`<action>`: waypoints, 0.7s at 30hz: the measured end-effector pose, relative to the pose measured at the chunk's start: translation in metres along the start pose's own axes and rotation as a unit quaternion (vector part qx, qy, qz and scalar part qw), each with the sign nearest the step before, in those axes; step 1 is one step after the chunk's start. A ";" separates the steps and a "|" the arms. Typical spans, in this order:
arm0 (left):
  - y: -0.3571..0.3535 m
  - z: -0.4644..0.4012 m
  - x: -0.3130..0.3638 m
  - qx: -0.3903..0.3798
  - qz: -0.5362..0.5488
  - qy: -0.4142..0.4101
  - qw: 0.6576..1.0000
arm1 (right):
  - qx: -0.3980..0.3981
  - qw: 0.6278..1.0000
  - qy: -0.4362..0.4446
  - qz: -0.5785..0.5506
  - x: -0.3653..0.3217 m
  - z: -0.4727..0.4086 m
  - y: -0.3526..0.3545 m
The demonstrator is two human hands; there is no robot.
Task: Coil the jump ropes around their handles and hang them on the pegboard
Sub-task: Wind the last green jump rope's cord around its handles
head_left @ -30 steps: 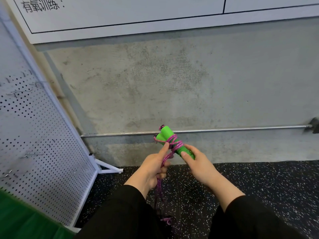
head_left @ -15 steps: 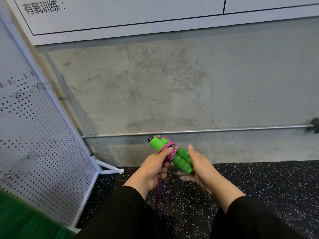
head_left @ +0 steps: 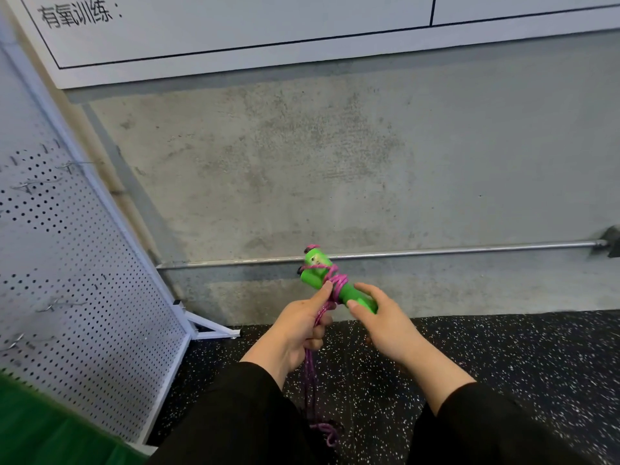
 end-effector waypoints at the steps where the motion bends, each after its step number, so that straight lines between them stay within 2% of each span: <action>1: 0.000 0.000 0.000 -0.001 -0.001 0.007 1.000 | -0.003 0.999 0.005 0.045 0.002 0.000 -0.001; 7: 0.001 0.001 0.000 0.023 -0.004 0.023 0.999 | -0.002 0.983 0.048 0.177 0.003 0.004 -0.013; 10: 0.002 0.001 0.001 0.044 -0.005 0.014 0.999 | -0.007 0.985 0.062 0.162 0.000 0.005 -0.012; 12: 0.003 0.002 0.002 0.032 0.007 0.002 0.999 | -0.006 0.997 0.051 0.061 -0.003 0.005 -0.010; 14: 0.001 0.003 0.003 0.009 0.010 -0.004 1.000 | -0.006 0.997 -0.014 -0.081 -0.006 0.006 -0.008; 15: 0.001 0.003 0.003 0.001 0.008 -0.006 1.000 | -0.023 0.983 -0.061 -0.170 -0.007 0.007 -0.008; 17: -0.001 0.005 0.004 -0.008 0.003 -0.005 1.000 | -0.085 0.934 -0.129 -0.323 -0.011 0.010 -0.007; 19: -0.002 0.005 0.004 -0.006 0.004 -0.003 1.000 | -0.127 0.897 -0.152 -0.396 -0.013 0.013 -0.003; 21: -0.002 0.004 0.004 -0.003 0.008 -0.006 1.000 | -0.142 0.886 -0.147 -0.416 -0.012 0.012 -0.002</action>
Point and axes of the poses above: each hand's wrist, its own z-axis away from the middle knuckle, its own y-axis out of the back of the hand, x = y × z, the point moved 1 cm from there along -z, towards the middle knuckle, and after that the axes turned 11 degrees about -x, right-handed, at the moved point
